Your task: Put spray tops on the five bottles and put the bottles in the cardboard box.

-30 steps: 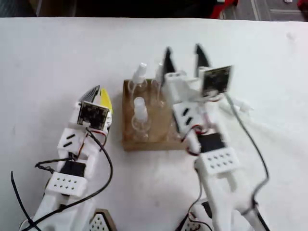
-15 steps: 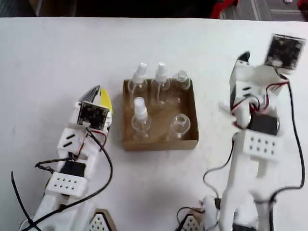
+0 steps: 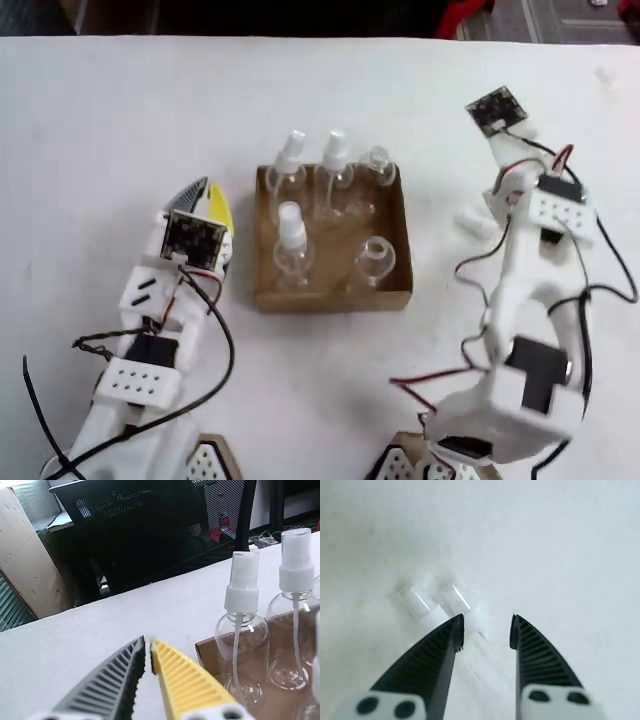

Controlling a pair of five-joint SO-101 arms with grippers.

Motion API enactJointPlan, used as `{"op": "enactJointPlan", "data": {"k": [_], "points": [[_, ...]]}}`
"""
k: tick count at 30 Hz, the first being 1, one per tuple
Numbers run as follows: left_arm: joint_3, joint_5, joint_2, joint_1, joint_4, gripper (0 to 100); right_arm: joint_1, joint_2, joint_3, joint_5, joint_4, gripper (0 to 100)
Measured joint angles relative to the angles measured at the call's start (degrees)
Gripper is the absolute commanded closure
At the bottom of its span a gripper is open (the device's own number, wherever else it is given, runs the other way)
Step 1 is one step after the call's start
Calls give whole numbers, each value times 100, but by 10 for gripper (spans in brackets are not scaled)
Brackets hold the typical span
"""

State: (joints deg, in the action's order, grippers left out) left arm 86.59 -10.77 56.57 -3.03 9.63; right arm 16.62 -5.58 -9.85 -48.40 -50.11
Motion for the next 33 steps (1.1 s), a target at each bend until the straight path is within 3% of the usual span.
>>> {"op": "enactJointPlan", "data": {"k": [9, 14, 30, 33], "points": [[0, 0, 0, 0, 0, 976, -9, -2101, 2576, -53, -1758, 865], [0, 0, 0, 0, 0, 976, -9, -2884, 3288, -738, -2163, 868], [0, 0, 0, 0, 0, 976, -9, -4132, 4440, -1037, -2189, 869], [0, 0, 0, 0, 0, 976, -9, -4316, 4633, -1037, -2189, 914]]}}
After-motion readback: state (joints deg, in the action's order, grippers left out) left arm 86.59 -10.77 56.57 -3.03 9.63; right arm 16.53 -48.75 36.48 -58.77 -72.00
